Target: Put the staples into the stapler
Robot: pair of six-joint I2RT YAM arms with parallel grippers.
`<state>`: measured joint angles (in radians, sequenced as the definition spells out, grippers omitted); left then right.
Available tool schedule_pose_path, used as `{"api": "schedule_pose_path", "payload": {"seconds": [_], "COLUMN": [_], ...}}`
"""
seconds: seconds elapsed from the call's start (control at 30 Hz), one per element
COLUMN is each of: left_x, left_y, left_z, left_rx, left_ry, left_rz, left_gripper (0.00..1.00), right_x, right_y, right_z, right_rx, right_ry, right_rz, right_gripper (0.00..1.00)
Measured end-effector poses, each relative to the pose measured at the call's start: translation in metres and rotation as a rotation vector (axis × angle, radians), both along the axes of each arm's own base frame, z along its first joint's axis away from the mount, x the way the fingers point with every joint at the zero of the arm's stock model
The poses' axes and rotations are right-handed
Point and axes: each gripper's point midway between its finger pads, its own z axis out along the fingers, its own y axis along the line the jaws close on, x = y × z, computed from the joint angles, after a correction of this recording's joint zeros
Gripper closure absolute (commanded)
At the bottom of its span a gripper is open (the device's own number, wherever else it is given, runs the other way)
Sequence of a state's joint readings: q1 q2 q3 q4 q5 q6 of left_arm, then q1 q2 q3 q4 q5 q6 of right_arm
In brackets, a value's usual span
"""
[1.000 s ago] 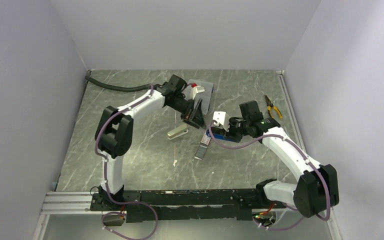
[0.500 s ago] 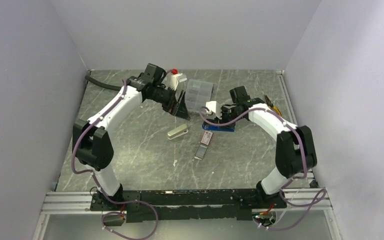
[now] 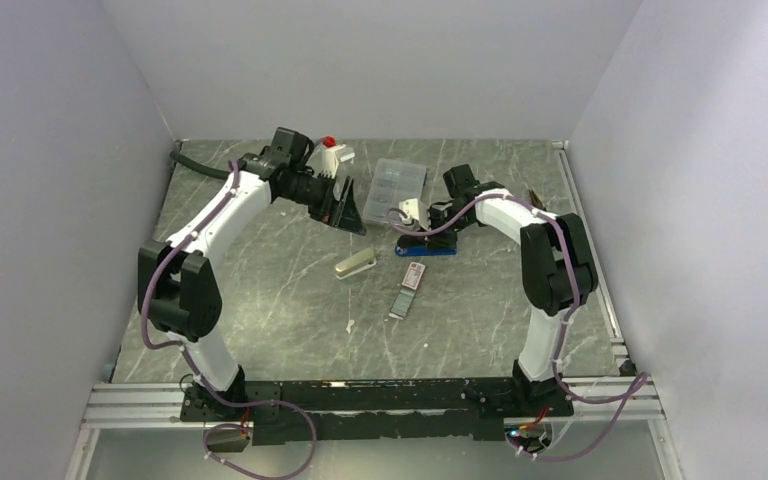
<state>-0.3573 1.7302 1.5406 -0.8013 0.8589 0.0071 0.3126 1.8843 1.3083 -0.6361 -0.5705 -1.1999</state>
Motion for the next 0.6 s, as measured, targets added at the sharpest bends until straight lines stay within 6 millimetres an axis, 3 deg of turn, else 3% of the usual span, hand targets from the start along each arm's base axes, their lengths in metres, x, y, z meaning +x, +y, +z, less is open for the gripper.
{"api": "schedule_pose_path", "payload": {"seconds": [0.1, 0.37, 0.6], "left_x": [0.003, 0.006, 0.004], "left_y": [0.004, 0.008, 0.01], "left_z": [0.001, 0.004, 0.002], "left_rx": [-0.002, -0.013, -0.018], "left_ry": [-0.003, -0.001, -0.005], "left_rz": [0.013, 0.024, 0.027], "left_gripper": [0.06, 0.06, 0.06], "right_x": [-0.004, -0.011, -0.023], "right_y": [0.0, 0.004, 0.005], "right_z": [-0.011, -0.013, -0.013], "right_rx": [-0.004, 0.022, 0.024], "right_ry": [0.033, 0.037, 0.06], "right_rz": [0.01, 0.035, 0.047], "right_gripper": [0.87, 0.84, 0.56]}}
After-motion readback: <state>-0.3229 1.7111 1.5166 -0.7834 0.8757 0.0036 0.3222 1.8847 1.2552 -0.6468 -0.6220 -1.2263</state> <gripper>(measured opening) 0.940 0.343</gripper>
